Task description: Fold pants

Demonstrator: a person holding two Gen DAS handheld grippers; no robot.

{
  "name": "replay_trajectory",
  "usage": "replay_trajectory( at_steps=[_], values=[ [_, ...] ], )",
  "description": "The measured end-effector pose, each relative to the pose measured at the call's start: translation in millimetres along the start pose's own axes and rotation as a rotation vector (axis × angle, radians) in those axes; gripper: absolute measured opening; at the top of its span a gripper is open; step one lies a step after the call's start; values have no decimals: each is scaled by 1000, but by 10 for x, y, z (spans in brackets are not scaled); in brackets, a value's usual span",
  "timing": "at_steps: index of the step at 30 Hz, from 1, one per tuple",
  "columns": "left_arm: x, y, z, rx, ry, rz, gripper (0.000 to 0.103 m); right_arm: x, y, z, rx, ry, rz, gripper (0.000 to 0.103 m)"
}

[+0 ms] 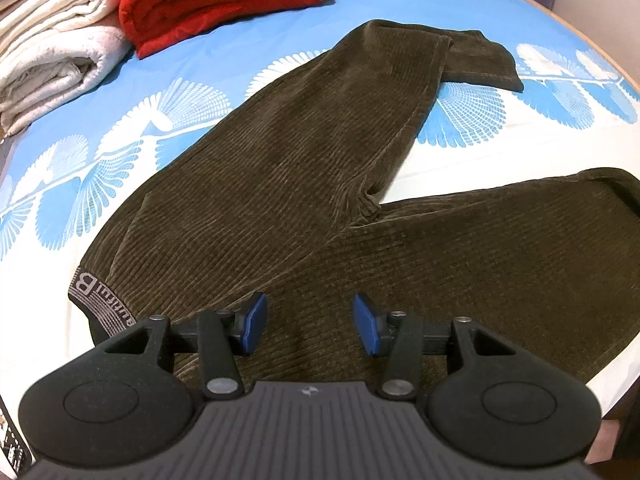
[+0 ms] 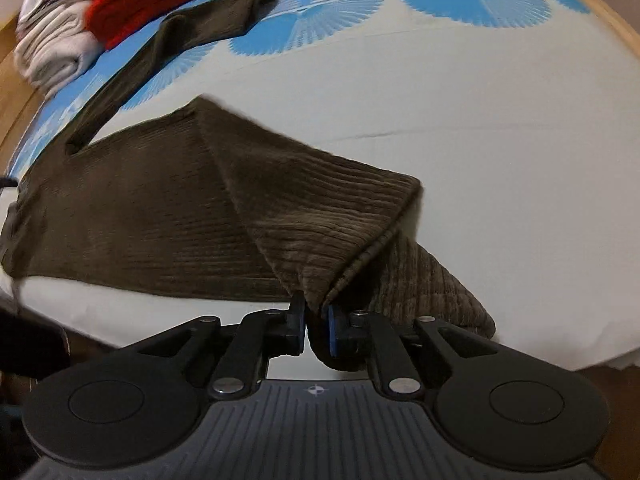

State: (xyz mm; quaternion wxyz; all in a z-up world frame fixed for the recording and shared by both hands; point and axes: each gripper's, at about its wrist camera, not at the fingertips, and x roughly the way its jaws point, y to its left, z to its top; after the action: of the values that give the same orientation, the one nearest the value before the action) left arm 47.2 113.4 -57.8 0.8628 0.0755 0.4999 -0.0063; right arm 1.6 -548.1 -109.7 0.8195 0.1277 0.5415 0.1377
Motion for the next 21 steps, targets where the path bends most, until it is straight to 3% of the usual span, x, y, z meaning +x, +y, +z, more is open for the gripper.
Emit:
replay_trajectory(
  at_steps=[2,3,5,8,11,12,13,15,17,20,21],
  values=[
    [-11,15,0,-2,-5,-2,53,-103,-97,77,110,-92,28,40],
    [-14,19,2,-5,-6,-4,53,-143,-137,100,154,-126,28,56],
    [-16,27,6,-5,-7,-4,53,-170,-189,148,223,-174,33,61],
    [-12,35,7,-1,-8,1,53,-44,-257,201,295,-150,23,61],
    [-9,60,-4,-6,-7,4,53,153,-244,254,308,-80,-52,58],
    [-9,70,-7,-7,-8,6,53,199,-246,267,309,-60,-70,49],
    [-7,77,-6,-9,-9,8,53,262,-259,336,309,-45,-86,32],
    [-2,101,-12,-9,-8,12,53,290,-308,393,315,-48,-82,15],
    [-2,122,-14,-8,-10,17,53,156,-285,466,296,-138,-88,10],
    [-1,158,-7,-17,-12,16,53,-201,-288,581,346,-453,-131,10],
    [-1,163,-10,-18,-12,16,53,-265,-265,611,354,-527,-185,14]
  ],
)
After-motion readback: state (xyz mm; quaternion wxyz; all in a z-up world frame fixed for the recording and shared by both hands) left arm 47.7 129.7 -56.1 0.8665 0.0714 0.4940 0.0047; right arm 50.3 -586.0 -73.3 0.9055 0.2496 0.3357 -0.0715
